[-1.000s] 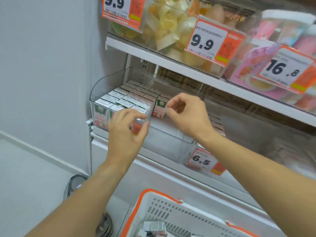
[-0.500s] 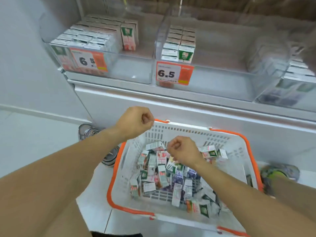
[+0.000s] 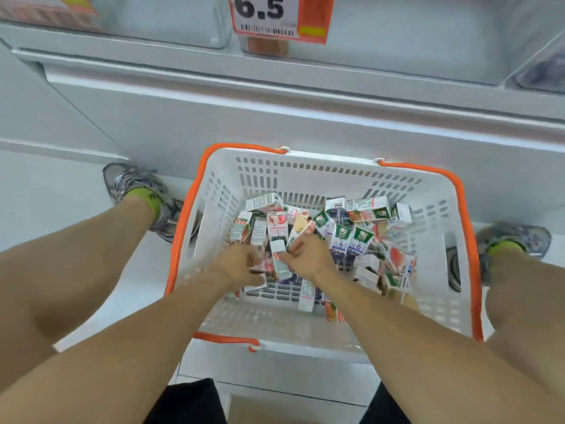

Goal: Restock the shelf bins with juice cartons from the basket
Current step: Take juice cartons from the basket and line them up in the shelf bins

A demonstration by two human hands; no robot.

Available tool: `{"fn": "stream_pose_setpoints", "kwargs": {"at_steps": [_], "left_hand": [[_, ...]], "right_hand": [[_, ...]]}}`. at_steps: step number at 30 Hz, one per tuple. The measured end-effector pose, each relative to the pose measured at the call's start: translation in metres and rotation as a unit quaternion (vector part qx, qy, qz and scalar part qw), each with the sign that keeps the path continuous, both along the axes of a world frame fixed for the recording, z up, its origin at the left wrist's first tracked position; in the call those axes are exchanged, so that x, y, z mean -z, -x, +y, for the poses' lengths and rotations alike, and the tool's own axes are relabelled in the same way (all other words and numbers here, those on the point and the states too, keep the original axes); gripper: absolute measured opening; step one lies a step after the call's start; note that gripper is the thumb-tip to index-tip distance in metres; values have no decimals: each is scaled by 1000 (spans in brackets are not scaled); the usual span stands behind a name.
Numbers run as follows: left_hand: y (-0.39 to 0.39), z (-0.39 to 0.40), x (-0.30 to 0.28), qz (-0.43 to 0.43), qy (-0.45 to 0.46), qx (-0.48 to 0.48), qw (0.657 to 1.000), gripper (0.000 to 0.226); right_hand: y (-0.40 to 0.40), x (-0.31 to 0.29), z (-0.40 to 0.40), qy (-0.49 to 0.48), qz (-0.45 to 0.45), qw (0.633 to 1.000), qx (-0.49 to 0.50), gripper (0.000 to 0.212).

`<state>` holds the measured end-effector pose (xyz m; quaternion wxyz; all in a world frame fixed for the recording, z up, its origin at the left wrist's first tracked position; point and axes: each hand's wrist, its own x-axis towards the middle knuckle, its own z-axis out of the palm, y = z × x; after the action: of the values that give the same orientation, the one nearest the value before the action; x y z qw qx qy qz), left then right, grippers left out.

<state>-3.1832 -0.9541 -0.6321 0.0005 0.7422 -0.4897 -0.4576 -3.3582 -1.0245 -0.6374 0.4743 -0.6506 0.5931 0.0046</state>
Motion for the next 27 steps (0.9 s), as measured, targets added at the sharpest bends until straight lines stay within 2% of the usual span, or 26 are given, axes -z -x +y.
{"fn": "stream_pose_setpoints", "kwargs": {"at_steps": [3, 5, 7, 10, 14, 19, 23, 27], "left_hand": [[3, 1, 12, -21, -13, 71, 997, 54], [4, 5, 20, -56, -4, 113, 992, 43], [4, 6, 23, -56, 10, 86, 995, 28], [2, -1, 15, 0, 15, 18, 1000, 15], [-9, -16, -16, 91, -3, -63, 994, 14], [-30, -37, -85, 159, -23, -77, 984, 25], [-43, -57, -163, 181, 36, -44, 982, 21], [-43, -77, -235, 260, 102, -18, 960, 25]], "right_hand": [[-12, 11, 0, -11, 17, 999, -27, 43], [-16, 14, -3, 0, 35, 998, -44, 52], [-17, 15, -10, -7, 53, 997, -53, 60], [-13, 12, -16, -25, 54, 997, -51, 70], [-1, -10, -21, -28, 8, 999, -27, 58], [5, -83, -50, -1, -104, 992, -70, 46], [13, -166, -73, 23, -174, 979, -100, 46], [27, -237, -86, 55, -267, 957, -100, 50]]}}
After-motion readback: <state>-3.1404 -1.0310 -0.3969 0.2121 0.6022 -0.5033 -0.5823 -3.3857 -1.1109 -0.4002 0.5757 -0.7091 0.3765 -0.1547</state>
